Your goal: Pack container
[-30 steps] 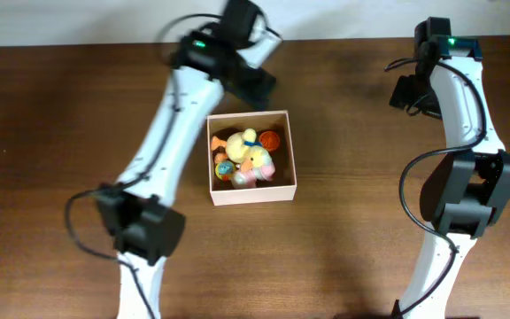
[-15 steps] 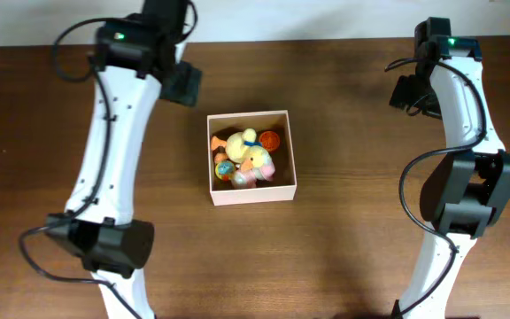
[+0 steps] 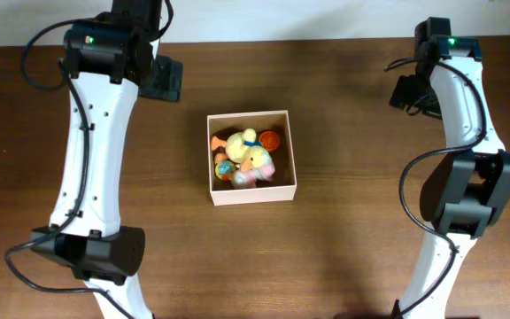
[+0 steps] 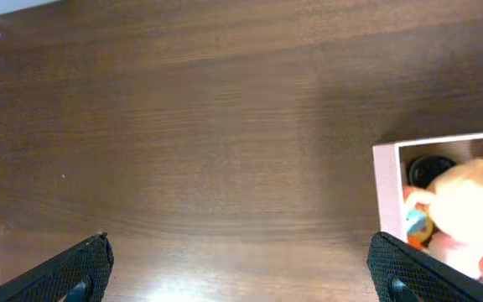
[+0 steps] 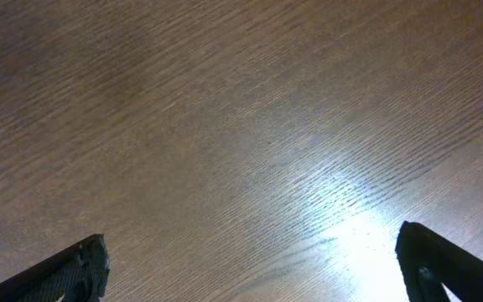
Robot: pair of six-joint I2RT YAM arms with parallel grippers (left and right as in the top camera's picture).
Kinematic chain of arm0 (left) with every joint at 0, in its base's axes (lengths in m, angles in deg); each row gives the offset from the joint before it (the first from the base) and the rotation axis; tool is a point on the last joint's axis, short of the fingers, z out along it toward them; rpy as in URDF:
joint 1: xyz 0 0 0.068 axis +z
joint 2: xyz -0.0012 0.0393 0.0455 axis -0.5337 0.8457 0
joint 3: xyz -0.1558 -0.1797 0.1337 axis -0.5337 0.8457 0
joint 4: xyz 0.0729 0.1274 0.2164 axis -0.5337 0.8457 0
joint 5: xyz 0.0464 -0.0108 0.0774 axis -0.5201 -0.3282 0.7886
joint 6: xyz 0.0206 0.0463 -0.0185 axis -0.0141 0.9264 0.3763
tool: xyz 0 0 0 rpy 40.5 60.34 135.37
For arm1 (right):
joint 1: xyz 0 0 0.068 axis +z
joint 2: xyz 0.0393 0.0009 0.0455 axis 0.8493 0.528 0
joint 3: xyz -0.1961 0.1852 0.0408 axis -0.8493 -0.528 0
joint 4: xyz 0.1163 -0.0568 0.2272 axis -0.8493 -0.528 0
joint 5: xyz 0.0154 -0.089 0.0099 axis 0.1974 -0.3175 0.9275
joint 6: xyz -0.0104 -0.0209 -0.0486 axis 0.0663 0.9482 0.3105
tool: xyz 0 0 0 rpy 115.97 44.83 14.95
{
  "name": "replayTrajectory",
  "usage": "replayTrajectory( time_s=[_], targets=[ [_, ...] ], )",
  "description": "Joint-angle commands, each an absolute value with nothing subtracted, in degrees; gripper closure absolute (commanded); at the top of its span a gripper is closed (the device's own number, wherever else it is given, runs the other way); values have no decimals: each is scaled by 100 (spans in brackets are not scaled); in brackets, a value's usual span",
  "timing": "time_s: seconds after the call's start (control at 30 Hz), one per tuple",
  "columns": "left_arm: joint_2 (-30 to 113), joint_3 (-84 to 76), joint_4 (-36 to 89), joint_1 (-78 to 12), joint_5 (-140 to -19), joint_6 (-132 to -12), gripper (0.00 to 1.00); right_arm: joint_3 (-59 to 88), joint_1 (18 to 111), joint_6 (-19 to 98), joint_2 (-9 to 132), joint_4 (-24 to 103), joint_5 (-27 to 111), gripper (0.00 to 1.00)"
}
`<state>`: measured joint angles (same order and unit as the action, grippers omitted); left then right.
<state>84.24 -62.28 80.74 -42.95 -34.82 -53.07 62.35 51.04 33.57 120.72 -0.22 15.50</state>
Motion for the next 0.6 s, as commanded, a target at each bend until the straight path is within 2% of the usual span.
replayTrajectory(
  time_s=[0.0, 0.2, 0.43, 0.57],
  targets=[
    [8306, -6322, 8268, -4295, -3386, -5125, 1, 6239, 5097, 3261, 12083, -18, 1539, 1],
    [8184, -6320, 8935, -4197, -3322, -5731, 1, 6239, 5097, 3261, 12083, -18, 1539, 1],
    [7604, -6315, 8874, -3882, -3495, -5777, 1, 6239, 5097, 3261, 12083, -18, 1539, 1],
    [7069, -6304, 8437, -3701, -3495, -5774, 1, 6239, 5097, 3261, 12083, -18, 1539, 1]
  ],
)
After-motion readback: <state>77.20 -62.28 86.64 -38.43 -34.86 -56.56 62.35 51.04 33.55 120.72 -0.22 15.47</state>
